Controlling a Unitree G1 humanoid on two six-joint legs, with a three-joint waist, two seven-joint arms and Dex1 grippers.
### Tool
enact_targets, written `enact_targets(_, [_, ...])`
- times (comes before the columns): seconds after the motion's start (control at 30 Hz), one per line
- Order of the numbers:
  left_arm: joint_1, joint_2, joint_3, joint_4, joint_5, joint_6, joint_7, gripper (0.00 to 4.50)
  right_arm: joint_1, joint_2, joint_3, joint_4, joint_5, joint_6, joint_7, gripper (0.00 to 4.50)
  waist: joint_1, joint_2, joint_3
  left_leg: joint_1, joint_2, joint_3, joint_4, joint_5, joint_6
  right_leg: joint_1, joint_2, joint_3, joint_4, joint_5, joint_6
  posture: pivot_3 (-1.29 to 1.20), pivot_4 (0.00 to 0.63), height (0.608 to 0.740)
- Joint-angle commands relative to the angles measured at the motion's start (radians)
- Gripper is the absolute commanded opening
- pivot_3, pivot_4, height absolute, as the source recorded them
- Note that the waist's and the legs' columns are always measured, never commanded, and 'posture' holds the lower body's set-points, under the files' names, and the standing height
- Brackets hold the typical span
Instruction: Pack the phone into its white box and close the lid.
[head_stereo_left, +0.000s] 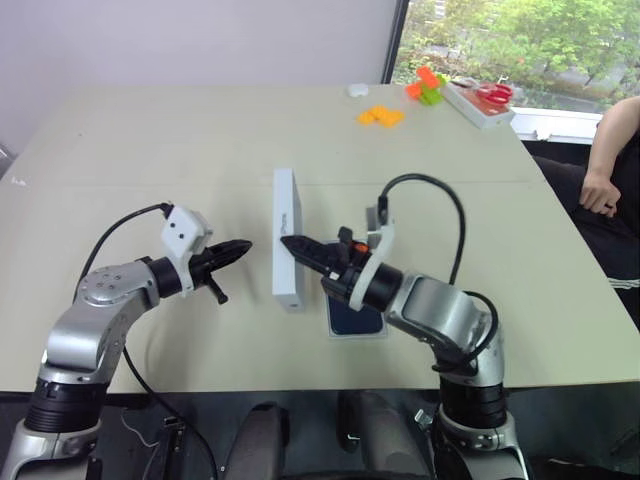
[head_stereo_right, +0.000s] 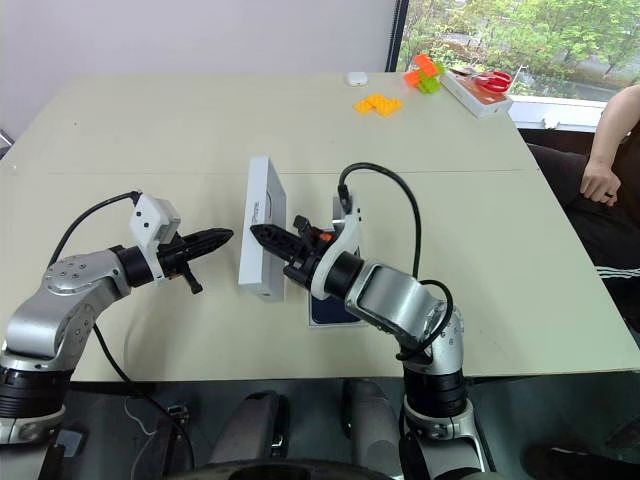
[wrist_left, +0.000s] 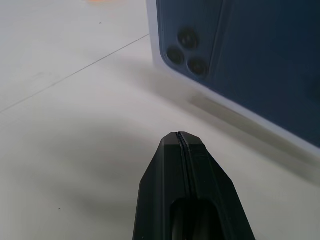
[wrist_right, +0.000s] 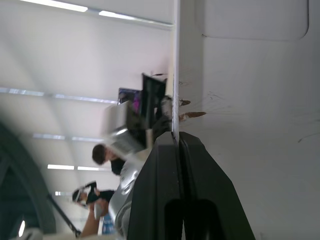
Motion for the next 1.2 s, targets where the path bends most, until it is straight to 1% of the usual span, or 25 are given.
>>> enact_targets(0.03, [-0.009, 0.006, -0.001, -0.04, 0.001, 0.003, 0.001, 0.0, 0.012, 0.022, -0.018, 0.018, 0.024, 0.006, -0.08, 0.03, 0.0, 0.0, 0.0, 0.0, 0.0, 0.0, 0.0, 0.0, 0.0, 0.0, 0.0, 0.0, 0.0, 0.0, 0.0, 0.0, 0.15, 0.734])
enact_targets(0.1, [-0.01, 0.006, -0.006, -0.045, 0.003, 0.005, 0.0, 0.0, 0.022, 0.033, -0.028, 0.022, 0.024, 0.006, -0.11, 0.03, 0.0, 0.0, 0.0, 0.0, 0.0, 0.0, 0.0, 0.0, 0.0, 0.0, 0.0, 0.0, 0.0, -0.001, -0.001, 0.0, 0.15, 0.734])
enact_targets(0.2, [-0.013, 0.001, -0.018, -0.052, 0.001, 0.011, -0.004, 0.0, 0.025, 0.041, -0.043, 0.008, 0.024, 0.013, -0.123, 0.92, -0.001, 0.0, 0.0, 0.0, 0.001, 0.0, 0.0, 0.0, 0.0, 0.0, 0.001, 0.0, 0.0, -0.001, -0.001, 0.0, 0.15, 0.734])
enact_targets(0.23, [-0.014, -0.002, -0.024, -0.053, 0.001, 0.013, -0.005, 0.0, 0.024, 0.039, -0.047, 0.001, 0.024, 0.014, -0.126, 1.48, -0.001, 0.0, 0.0, 0.0, 0.001, 0.0, 0.0, 0.0, 0.0, 0.0, 0.001, 0.0, 0.0, -0.001, -0.001, 0.0, 0.15, 0.734])
enact_targets(0.27, [-0.018, -0.008, -0.032, -0.053, 0.002, 0.015, -0.004, 0.0, 0.022, 0.03, -0.051, -0.007, 0.024, 0.018, -0.127, 1.94, -0.001, 0.0, 0.0, 0.0, 0.001, 0.0, 0.0, 0.0, 0.0, 0.0, 0.001, 0.0, 0.0, -0.001, -0.001, 0.0, 0.15, 0.734])
enact_targets(0.3, [-0.023, -0.013, -0.041, -0.051, 0.002, 0.016, -0.003, 0.0, 0.02, 0.019, -0.054, -0.015, 0.024, 0.021, -0.126, 2.53, -0.001, 0.0, 0.0, 0.0, 0.001, 0.0, 0.0, 0.0, 0.0, 0.0, 0.001, 0.0, 0.0, -0.001, -0.001, 0.0, 0.15, 0.734])
enact_targets(0.33, [-0.029, -0.02, -0.053, -0.05, 0.002, 0.017, -0.005, 0.0, 0.014, -0.006, -0.06, -0.021, 0.024, 0.029, -0.116, 2.98, -0.001, 0.0, 0.0, 0.0, 0.001, 0.0, 0.0, 0.0, 0.0, 0.0, 0.001, 0.0, 0.0, -0.001, -0.001, 0.0, 0.15, 0.734])
enact_targets(0.37, [-0.034, -0.028, -0.064, -0.049, 0.003, 0.015, -0.007, 0.0, 0.003, -0.044, -0.066, -0.023, 0.024, 0.045, -0.097, 3.51, -0.001, 0.0, 0.0, 0.0, 0.001, 0.0, 0.0, 0.0, 0.0, 0.0, 0.001, 0.0, 0.0, -0.001, -0.001, 0.0, 0.15, 0.734])
enact_targets(0.4, [-0.041, -0.04, -0.075, -0.047, 0.004, 0.014, -0.004, 0.0, -0.023, -0.124, -0.073, -0.017, 0.024, 0.081, -0.055, 3.94, 0.001, 0.0, 0.0, 0.0, 0.001, 0.0, 0.0, 0.0, 0.0, 0.0, 0.001, 0.0, 0.0, -0.001, -0.001, 0.0, 0.15, 0.734])
enact_targets(0.5, [-0.065, -0.076, -0.101, -0.04, -0.008, 0.029, 0.001, 0.0, -0.113, -0.394, -0.083, 0.009, 0.024, 0.189, 0.074, 3.94, 0.004, 0.002, 0.001, 0.0, -0.002, 0.001, 0.001, 0.0, 0.0, 0.0, 0.0, 0.0, -0.001, -0.002, -0.003, 0.0, 0.15, 0.734])
enact_targets(0.57, [-0.075, -0.097, -0.12, -0.041, -0.006, 0.03, 0.0, 0.0, -0.147, -0.518, -0.087, 0.038, 0.023, 0.203, 0.143, 3.94, 0.003, 0.001, 0.0, 0.0, -0.004, 0.002, 0.001, 0.0, 0.0, 0.001, -0.002, 0.001, -0.001, -0.003, 0.0, 0.0, 0.15, 0.734])
enact_targets(0.67, [-0.094, -0.13, -0.152, -0.044, -0.006, 0.036, -0.002, 0.0, -0.18, -0.628, -0.096, 0.078, -0.024, 0.207, 0.237, 3.94, 0.002, 0.0, 0.0, 0.0, -0.003, 0.004, 0.0, -0.001, 0.002, 0.001, 0.0, 0.001, -0.002, -0.003, 0.004, 0.0, 0.15, 0.734])
enact_targets(0.83, [-0.121, -0.174, -0.22, -0.07, -0.012, 0.057, -0.017, 0.0, -0.196, -0.724, -0.077, 0.101, -0.166, 0.234, 0.366, 3.94, 0.003, 0.001, 0.0, 0.0, 0.001, 0.004, 0.0, -0.003, 0.005, 0.001, 0.004, 0.001, -0.002, -0.001, 0.002, 0.0, 0.15, 0.734])
enact_targets(0.9, [-0.124, -0.183, -0.25, -0.082, -0.008, 0.064, -0.025, 0.0, -0.2, -0.758, -0.06, 0.1, -0.266, 0.253, 0.432, 3.94, 0.003, 0.001, 0.0, 0.0, 0.001, 0.005, 0.0, -0.003, 0.005, 0.001, 0.004, 0.002, -0.002, -0.002, 0.004, 0.0, 0.15, 0.734])
enact_targets(1.03, [-0.12, -0.184, -0.267, -0.09, 0.002, 0.061, -0.025, 0.0, -0.211, -0.784, -0.047, 0.101, -0.402, 0.261, 0.534, 3.94, 0.003, 0.001, 0.0, 0.0, 0.001, 0.005, 0.0, -0.003, 0.005, 0.001, 0.005, 0.002, -0.002, -0.003, 0.005, 0.0, 0.15, 0.734])
enact_targets(1.13, [-0.126, -0.194, -0.208, -0.089, -0.038, 0.092, 0.01, 0.0, -0.23, -0.807, -0.029, 0.084, -0.529, 0.269, 0.624, 3.94, 0.004, 0.001, 0.0, 0.0, 0.002, 0.005, 0.0, -0.003, 0.005, 0.001, 0.007, 0.002, -0.002, -0.003, 0.005, 0.0, 0.15, 0.734])
enact_targets(1.2, [-0.129, -0.196, -0.139, -0.092, -0.081, 0.13, 0.047, 0.0, -0.235, -0.821, -0.019, 0.072, -0.608, 0.268, 0.677, 3.94, 0.003, 0.001, 0.0, 0.0, 0.004, 0.005, 0.0, -0.003, 0.005, 0.001, 0.008, 0.002, -0.002, -0.003, 0.004, 0.0, 0.15, 0.734])
